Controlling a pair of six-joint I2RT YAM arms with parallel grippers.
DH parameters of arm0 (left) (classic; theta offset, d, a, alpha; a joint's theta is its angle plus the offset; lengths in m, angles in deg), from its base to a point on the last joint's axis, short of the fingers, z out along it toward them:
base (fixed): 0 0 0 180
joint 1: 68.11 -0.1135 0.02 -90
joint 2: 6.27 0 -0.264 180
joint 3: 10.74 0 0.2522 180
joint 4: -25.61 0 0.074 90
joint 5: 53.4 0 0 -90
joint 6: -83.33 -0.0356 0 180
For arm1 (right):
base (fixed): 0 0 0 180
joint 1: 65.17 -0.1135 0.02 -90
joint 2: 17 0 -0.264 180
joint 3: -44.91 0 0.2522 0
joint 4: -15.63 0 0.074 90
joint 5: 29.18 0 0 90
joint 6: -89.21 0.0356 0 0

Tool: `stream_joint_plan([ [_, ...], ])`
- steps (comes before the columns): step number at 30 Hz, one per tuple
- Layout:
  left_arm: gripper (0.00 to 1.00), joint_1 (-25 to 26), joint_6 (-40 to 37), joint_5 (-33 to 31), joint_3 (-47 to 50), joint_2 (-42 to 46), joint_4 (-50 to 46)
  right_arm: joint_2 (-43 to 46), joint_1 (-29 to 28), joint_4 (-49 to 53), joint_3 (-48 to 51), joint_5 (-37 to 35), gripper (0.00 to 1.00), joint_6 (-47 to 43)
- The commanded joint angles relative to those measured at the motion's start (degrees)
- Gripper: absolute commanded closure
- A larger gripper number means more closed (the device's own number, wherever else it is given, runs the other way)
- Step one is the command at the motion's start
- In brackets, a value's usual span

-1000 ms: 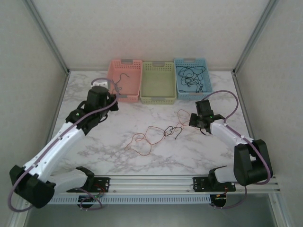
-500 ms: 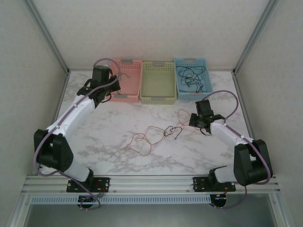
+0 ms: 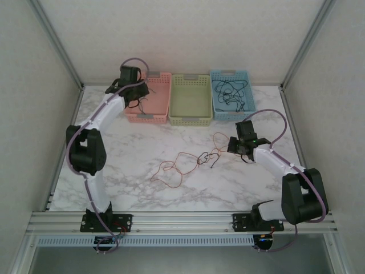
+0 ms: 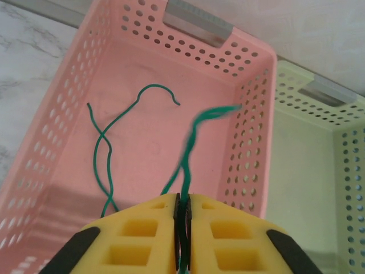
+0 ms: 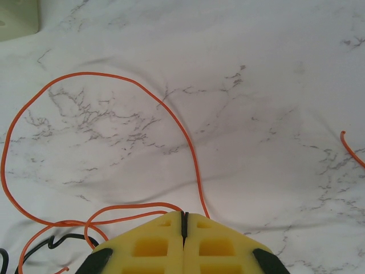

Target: Untangle the cables

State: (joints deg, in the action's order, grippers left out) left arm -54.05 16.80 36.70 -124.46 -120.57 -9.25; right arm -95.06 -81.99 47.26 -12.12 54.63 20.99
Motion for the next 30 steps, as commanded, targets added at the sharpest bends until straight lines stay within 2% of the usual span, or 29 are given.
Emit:
stream_joint_plan([
  [1,0.76,-1.32,-1.69,4.07,-3.24,-4.34,-3.41,0.61,-0.28,1.47,-1.03,-0.21,1.00,-0.24],
  [5,0.61,-1.50,-2.13,3.86,-6.88,-7.93,-6.30,0.19,-0.24,1.48,-1.25,-0.14,1.00,-0.21],
  [7,0.54,-1.50,-1.82,4.19,-5.60,-7.13,-5.56,-0.05,-0.25,1.44,-1.42,-0.13,1.00,-0.26],
  [10,0.52,-1.50,-0.26,5.27,-0.35,-2.51,-2.21,-0.70,-0.25,1.05,-1.45,0.04,1.00,-0.21],
  [15,0.52,0.52,1.01,6.54,13.89,11.96,3.82,-1.94,-0.23,0.18,-1.46,1.15,1.00,0.42],
  [22,0.52,9.20,1.32,6.23,42.52,34.38,8.18,-2.93,-0.28,-0.86,-1.64,2.61,1.00,1.10],
  [27,0.52,17.89,5.02,8.66,57.92,44.22,9.40,-3.32,-0.25,-1.26,-1.67,3.50,1.00,1.94],
  [30,0.51,23.32,8.92,7.69,64.78,50.00,9.52,-3.32,-0.23,-1.43,-1.39,4.41,1.00,2.51],
])
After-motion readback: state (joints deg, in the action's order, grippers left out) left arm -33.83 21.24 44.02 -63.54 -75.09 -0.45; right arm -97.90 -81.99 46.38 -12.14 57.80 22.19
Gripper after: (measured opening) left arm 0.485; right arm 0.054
